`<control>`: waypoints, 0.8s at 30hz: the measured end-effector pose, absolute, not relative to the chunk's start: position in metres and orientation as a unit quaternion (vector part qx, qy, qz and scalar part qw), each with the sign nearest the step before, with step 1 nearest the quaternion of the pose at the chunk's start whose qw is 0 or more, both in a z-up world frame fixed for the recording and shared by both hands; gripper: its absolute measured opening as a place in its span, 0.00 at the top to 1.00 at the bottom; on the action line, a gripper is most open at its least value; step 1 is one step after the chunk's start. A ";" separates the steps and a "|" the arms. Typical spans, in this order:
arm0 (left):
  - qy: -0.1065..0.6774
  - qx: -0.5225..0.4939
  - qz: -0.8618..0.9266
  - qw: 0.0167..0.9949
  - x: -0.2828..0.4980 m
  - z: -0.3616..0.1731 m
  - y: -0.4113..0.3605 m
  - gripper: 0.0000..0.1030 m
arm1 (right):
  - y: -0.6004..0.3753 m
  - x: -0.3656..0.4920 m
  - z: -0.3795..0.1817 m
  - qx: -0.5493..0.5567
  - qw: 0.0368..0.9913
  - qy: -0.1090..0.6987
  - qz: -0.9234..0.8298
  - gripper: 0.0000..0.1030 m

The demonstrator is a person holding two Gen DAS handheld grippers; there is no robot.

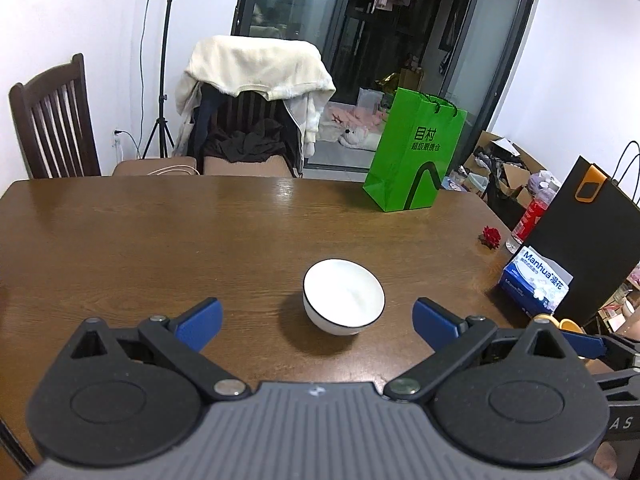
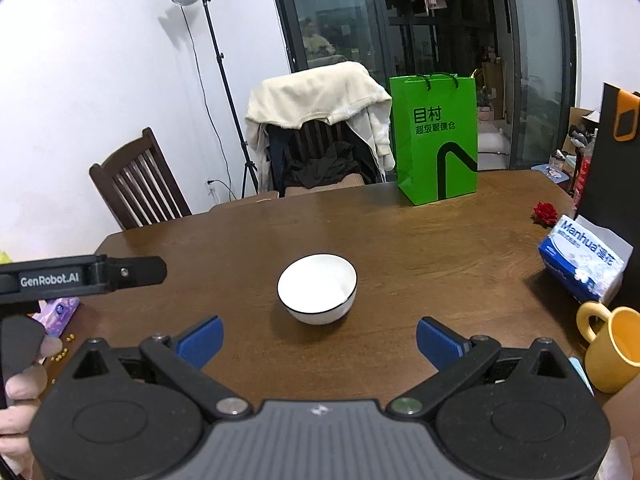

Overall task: Organize plates and bowls
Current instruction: 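Raise both open tools and move them toward the remaining white bowl, then lower both open tools around the rim of the white bowl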

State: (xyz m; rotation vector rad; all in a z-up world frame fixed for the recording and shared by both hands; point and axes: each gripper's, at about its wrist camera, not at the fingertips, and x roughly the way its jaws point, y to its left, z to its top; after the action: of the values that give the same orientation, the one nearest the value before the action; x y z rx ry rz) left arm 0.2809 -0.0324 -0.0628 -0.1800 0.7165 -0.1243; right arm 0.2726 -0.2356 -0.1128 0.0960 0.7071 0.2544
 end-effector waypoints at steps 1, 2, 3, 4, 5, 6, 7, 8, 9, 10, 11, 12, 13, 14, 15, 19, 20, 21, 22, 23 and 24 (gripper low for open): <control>0.351 -0.088 -0.062 0.930 0.285 -0.063 -0.032 0.00 | -0.233 0.278 -0.114 0.047 0.928 0.348 0.124 0.00; 0.352 -0.088 -0.063 0.930 0.289 -0.064 -0.031 0.00 | -0.231 0.282 -0.115 0.048 0.927 0.350 0.125 0.00; 0.354 -0.088 -0.062 0.929 0.294 -0.065 -0.031 0.00 | -0.228 0.287 -0.116 0.049 0.927 0.351 0.124 0.00; 0.356 -0.088 -0.061 0.928 0.299 -0.066 -0.031 0.00 | -0.227 0.291 -0.116 0.050 0.926 0.353 0.123 0.00; 0.358 -0.089 -0.062 0.928 0.303 -0.067 -0.030 0.00 | -0.225 0.296 -0.117 0.051 0.925 0.355 0.123 0.00; 0.361 -0.091 -0.062 0.926 0.309 -0.069 -0.028 0.00 | -0.223 0.300 -0.118 0.052 0.925 0.357 0.123 0.00; 0.363 -0.091 -0.061 0.925 0.314 -0.070 -0.028 0.00 | -0.222 0.304 -0.119 0.054 0.923 0.358 0.126 0.00; 0.365 -0.092 -0.061 0.925 0.318 -0.072 -0.028 0.00 | -0.221 0.308 -0.120 0.056 0.923 0.359 0.129 0.00; 0.366 -0.093 -0.061 0.924 0.323 -0.074 -0.028 0.00 | -0.220 0.313 -0.121 0.058 0.922 0.360 0.128 0.00; 0.369 -0.094 -0.061 0.923 0.328 -0.076 -0.027 0.00 | -0.219 0.317 -0.122 0.060 0.921 0.362 0.126 0.00; 0.371 -0.096 -0.062 0.921 0.332 -0.078 -0.026 0.00 | -0.219 0.323 -0.124 0.065 0.920 0.366 0.124 0.00; 0.373 -0.096 -0.063 0.921 0.336 -0.080 -0.026 0.00 | -0.219 0.327 -0.126 0.068 0.919 0.369 0.123 0.00; 0.375 -0.096 -0.064 0.920 0.341 -0.082 -0.026 0.00 | -0.219 0.331 -0.127 0.069 0.918 0.371 0.120 0.00; 0.378 -0.096 -0.065 0.919 0.345 -0.084 -0.027 0.00 | -0.219 0.335 -0.129 0.068 0.918 0.373 0.113 0.00; 0.379 -0.096 -0.066 0.918 0.349 -0.086 -0.027 0.00 | -0.219 0.340 -0.131 0.067 0.919 0.375 0.105 0.00; 0.386 -0.094 -0.072 0.915 0.364 -0.094 -0.031 0.00 | -0.221 0.361 -0.138 0.074 0.913 0.390 0.089 0.02; 0.389 -0.093 -0.072 0.914 0.368 -0.097 -0.032 0.00 | -0.222 0.366 -0.139 0.075 0.912 0.393 0.088 0.02; 0.391 -0.093 -0.069 0.913 0.372 -0.099 -0.033 0.00 | -0.221 0.371 -0.140 0.073 0.911 0.396 0.086 0.02; 0.394 -0.094 -0.068 0.912 0.376 -0.101 -0.033 0.00 | -0.221 0.376 -0.141 0.072 0.910 0.398 0.084 0.02; 0.398 -0.097 -0.069 0.910 0.381 -0.104 -0.032 0.00 | -0.221 0.380 -0.142 0.071 0.909 0.401 0.083 0.02; 0.401 -0.099 -0.069 0.908 0.385 -0.107 -0.032 0.00 | -0.220 0.384 -0.143 0.072 0.908 0.404 0.082 0.02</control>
State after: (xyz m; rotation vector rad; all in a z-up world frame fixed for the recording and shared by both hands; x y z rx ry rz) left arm 0.3850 -0.0324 -0.1067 -0.2037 0.8275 -0.1422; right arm 0.3840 -0.2199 -0.1435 0.1479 0.8328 0.1682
